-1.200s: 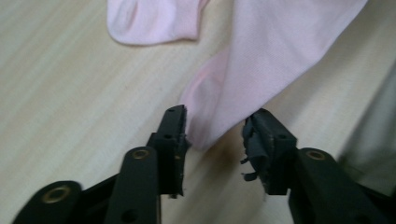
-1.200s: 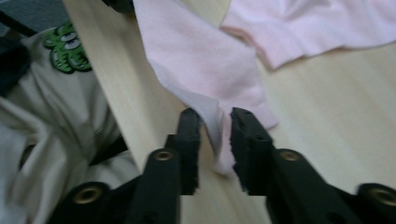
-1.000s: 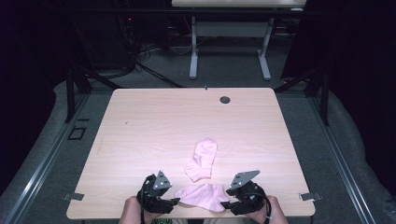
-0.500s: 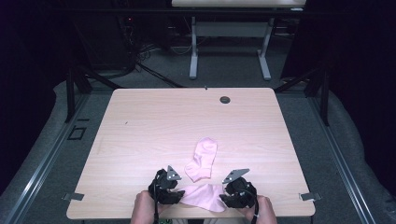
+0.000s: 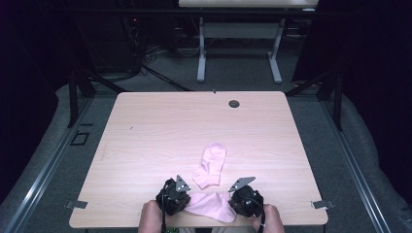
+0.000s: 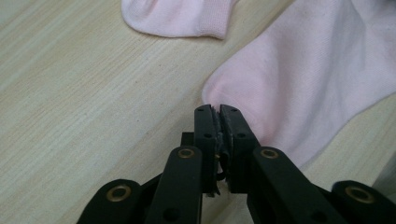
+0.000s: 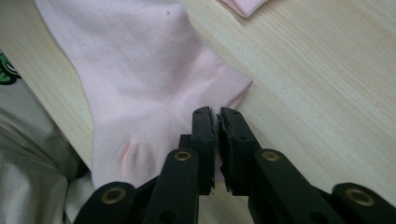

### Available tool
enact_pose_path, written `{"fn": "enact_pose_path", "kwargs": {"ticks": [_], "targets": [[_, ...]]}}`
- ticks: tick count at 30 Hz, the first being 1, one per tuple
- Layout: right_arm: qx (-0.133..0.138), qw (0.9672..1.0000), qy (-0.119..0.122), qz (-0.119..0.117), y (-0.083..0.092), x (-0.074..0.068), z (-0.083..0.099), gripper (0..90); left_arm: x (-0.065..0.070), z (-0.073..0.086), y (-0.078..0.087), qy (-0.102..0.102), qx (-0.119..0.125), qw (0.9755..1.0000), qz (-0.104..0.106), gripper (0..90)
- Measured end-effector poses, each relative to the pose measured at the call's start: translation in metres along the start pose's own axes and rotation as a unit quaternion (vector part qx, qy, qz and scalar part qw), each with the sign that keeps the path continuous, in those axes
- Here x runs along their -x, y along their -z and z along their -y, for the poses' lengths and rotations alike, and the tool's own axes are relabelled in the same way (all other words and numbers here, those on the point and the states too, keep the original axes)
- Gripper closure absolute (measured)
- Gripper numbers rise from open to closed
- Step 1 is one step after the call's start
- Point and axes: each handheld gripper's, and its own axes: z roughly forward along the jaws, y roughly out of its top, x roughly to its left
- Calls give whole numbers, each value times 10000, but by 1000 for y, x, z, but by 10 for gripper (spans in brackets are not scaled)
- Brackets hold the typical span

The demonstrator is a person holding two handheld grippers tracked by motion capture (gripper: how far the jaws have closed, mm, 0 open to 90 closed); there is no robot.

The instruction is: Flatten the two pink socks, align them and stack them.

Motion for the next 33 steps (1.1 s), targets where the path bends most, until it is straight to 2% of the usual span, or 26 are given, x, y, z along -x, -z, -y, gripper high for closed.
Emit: {"fn": "enact_pose_path", "kwargs": {"ticks": [7, 14, 17, 18, 19, 21, 23, 25, 27, 29, 30, 33], "targets": [[127, 9999, -63, -19, 0, 2, 0, 878, -5, 6, 3, 160, 115, 9998, -6, 886], [217, 9997, -67, 108, 4, 8, 0, 879, -8, 9, 6, 303, 196, 9993, 0, 886], [140, 9998, -74, 135, 5, 11, -1, 876, -7, 10, 6, 361, 204, 9991, 80, 871], [134, 9998, -89, 128, 4, 11, -1, 873, -8, 10, 6, 393, 193, 9990, 70, 840], [110, 9999, -87, 86, 3, 11, -2, 857, -10, 11, 8, 437, 200, 9988, 75, 753], [96, 9999, -69, 52, 3, 12, -2, 768, -13, 11, 11, 573, 287, 9979, 68, 617], [235, 9996, -141, -49, 4, 14, -4, 670, -18, 11, 17, 697, 359, 9969, -37, 483], [340, 9993, -166, -78, 9, 18, -8, 600, -25, 10, 21, 717, 401, 9966, -107, 384], [394, 9990, -209, -35, 14, 21, -15, 560, -34, 5, 26, 796, 446, 9957, -150, 322], [504, 9983, -276, -34, 18, 24, -23, 547, -41, -1, 30, 768, 511, 9955, -229, 301], [602, 9977, -310, -15, 18, 25, -27, 533, -46, -6, 31, 748, 542, 9953, -278, 295], [607, 9976, -337, -6, 12, 27, -41, 521, -64, -26, 33, 753, 629, 9948, -279, 289]]}}
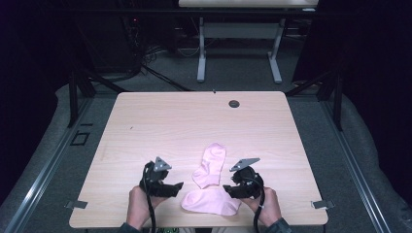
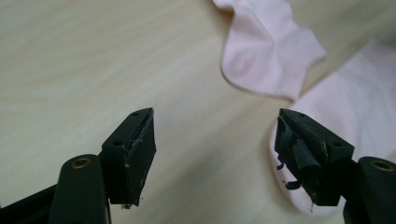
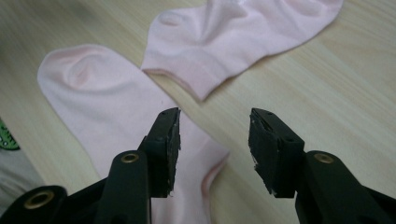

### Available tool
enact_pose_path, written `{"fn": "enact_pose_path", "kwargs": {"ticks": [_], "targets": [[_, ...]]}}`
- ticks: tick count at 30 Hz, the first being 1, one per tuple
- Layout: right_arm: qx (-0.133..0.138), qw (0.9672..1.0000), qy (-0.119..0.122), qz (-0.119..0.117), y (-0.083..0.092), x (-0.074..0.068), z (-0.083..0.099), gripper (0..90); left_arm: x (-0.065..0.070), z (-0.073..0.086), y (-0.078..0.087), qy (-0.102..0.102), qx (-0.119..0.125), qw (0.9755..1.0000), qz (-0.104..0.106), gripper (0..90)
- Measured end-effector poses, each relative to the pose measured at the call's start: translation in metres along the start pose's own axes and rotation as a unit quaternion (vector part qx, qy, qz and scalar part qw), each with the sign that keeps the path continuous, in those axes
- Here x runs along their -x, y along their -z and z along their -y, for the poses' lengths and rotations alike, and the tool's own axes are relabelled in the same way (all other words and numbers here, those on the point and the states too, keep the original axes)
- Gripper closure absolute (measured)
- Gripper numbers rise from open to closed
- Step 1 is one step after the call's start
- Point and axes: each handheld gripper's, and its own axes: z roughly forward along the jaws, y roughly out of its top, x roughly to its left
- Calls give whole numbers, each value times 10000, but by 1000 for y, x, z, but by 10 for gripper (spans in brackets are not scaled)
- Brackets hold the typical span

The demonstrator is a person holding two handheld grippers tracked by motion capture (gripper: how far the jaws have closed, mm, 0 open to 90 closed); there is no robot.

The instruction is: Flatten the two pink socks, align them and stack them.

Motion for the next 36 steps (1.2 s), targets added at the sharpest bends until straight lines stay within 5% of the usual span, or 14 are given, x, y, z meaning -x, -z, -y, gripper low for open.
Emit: {"fn": "enact_pose_path", "kwargs": {"ticks": [6, 15, 21, 29, 36], "targets": [[-25, 10000, 21, 43, -24, -3, -16, 500, -18, -53, -28, -256, 7, 9996, 109, 325], [-30, 9999, 13, 169, -48, -7, -25, 515, 1, -109, -97, -781, -399, 9954, 379, 418], [-218, 9993, 67, 285, -55, -10, -25, 557, 9, -115, -127, -980, -830, 9911, 354, 534], [-296, 9992, 123, 250, -62, -13, -21, 679, 14, -111, -141, -1152, -1146, 9863, 299, 709], [-128, 9996, 198, 180, -61, -12, -16, 808, 9, -105, -140, -1059, -888, 9893, 473, 848]]}}
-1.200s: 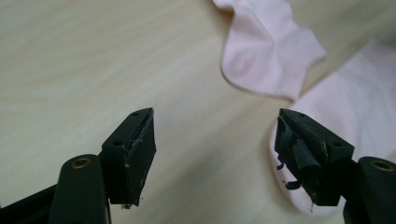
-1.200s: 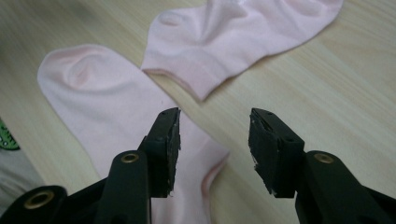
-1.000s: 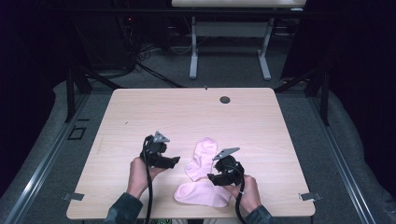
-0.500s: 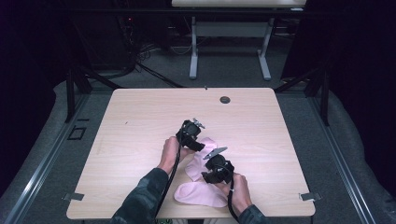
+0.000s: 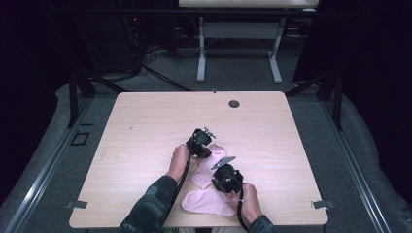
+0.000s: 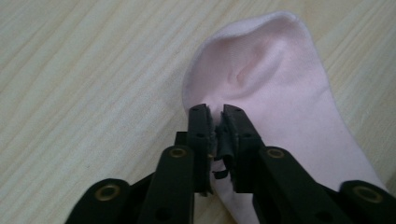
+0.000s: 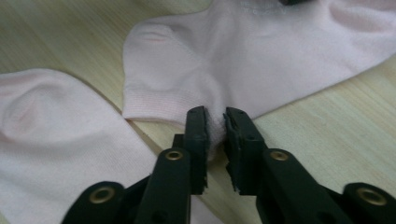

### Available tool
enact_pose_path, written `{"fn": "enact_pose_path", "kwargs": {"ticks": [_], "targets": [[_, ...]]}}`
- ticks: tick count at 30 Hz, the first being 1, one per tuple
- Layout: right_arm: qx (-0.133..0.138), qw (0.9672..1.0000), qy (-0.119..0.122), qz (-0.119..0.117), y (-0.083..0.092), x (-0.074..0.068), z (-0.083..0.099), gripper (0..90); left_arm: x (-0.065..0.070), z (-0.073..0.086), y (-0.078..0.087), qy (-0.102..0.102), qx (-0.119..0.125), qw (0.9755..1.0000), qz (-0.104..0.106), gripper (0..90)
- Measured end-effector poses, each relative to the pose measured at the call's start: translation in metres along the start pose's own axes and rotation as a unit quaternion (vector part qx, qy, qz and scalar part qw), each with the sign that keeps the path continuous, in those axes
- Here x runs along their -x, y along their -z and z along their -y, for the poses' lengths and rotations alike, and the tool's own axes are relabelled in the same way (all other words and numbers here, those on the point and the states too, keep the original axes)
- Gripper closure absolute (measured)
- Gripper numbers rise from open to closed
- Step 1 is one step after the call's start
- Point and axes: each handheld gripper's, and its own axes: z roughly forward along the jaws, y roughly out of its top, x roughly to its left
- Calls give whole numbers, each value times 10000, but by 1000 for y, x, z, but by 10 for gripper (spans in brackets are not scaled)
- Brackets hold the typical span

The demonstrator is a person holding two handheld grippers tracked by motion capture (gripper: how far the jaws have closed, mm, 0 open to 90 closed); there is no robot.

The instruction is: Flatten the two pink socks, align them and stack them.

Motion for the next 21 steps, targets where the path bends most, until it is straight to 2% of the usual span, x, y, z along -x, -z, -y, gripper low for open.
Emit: {"fn": "enact_pose_path", "kwargs": {"ticks": [2, 6, 9, 11, 15, 16, 17, 21], "targets": [[-7, 10000, 51, 25, 1, 0, 1, 826, 0, 2, 0, -11, 55, 10000, 11, 873], [38, 10000, -5, 13, 3, 3, 2, 833, -2, 7, 3, 56, 182, 9998, 42, 882], [57, 9999, 37, 108, 13, 9, 3, 833, -4, 14, 12, 264, 373, 9989, 89, 882], [122, 9998, 66, 169, 19, 15, 3, 833, -3, 20, 21, 405, 515, 9978, 34, 883], [-33, 9998, 63, 207, 25, 32, 2, 832, 2, 31, 36, 693, 697, 9952, -44, 881], [-44, 9997, 61, 226, 25, 35, -1, 831, 4, 34, 40, 710, 704, 9950, -61, 880], [-94, 9992, 177, 357, 27, 39, -5, 831, 7, 35, 41, 738, 717, 9946, -117, 881], [-258, 9977, 385, 488, 22, 46, -15, 821, 17, 47, 45, 890, 741, 9931, -205, 880]]}}
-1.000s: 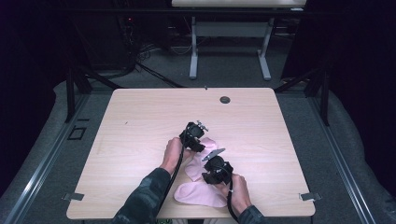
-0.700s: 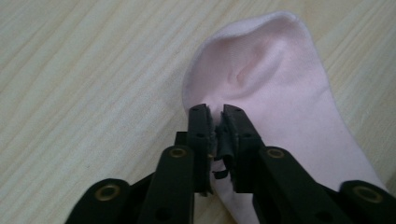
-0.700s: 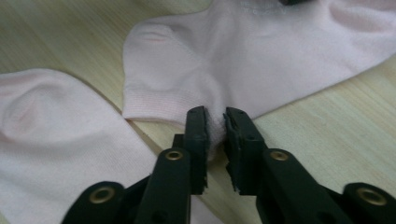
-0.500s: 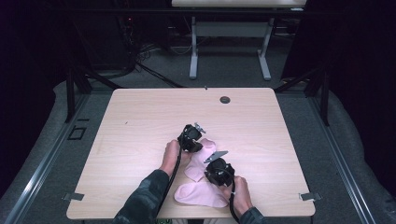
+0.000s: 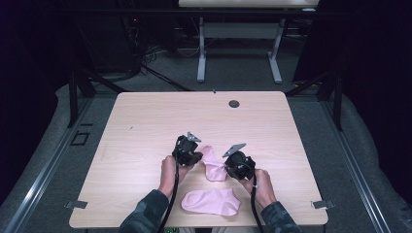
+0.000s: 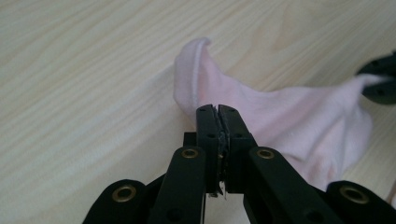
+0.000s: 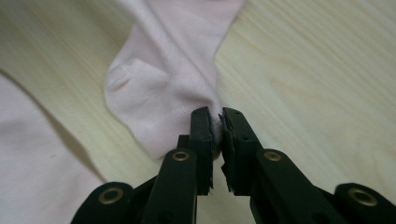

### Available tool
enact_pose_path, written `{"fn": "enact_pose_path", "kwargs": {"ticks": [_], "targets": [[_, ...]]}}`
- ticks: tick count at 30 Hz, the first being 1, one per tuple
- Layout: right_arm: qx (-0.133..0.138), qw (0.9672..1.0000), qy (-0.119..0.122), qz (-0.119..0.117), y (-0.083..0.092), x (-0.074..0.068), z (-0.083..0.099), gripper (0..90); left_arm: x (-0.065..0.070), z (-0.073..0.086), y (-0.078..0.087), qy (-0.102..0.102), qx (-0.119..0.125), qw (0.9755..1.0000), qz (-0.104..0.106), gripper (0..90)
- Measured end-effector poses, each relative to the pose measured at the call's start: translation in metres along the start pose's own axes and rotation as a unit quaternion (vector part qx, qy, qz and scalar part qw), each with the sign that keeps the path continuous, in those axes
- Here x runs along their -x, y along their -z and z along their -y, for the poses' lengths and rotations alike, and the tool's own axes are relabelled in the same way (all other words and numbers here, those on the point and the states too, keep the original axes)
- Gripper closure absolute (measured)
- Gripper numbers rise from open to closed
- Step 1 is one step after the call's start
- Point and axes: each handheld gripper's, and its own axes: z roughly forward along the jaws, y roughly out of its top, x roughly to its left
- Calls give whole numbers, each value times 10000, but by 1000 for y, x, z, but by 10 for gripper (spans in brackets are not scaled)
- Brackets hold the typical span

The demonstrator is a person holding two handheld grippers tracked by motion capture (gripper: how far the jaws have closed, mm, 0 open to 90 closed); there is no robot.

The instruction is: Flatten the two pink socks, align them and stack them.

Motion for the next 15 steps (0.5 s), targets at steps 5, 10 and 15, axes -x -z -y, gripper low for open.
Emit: {"fn": "enact_pose_path", "kwargs": {"ticks": [5, 10, 15], "targets": [[-104, 9996, -201, -157, -18, 7, -1, 692, 4, 17, 0, 176, -136, 9998, 4, 825], [73, 9987, -486, -105, -6, 11, 6, 582, 7, 27, 11, 316, -75, 9995, 61, 582], [241, 9956, -890, -145, 15, 5, 13, 566, -5, 18, 31, 235, 183, 9987, -423, 438]]}}
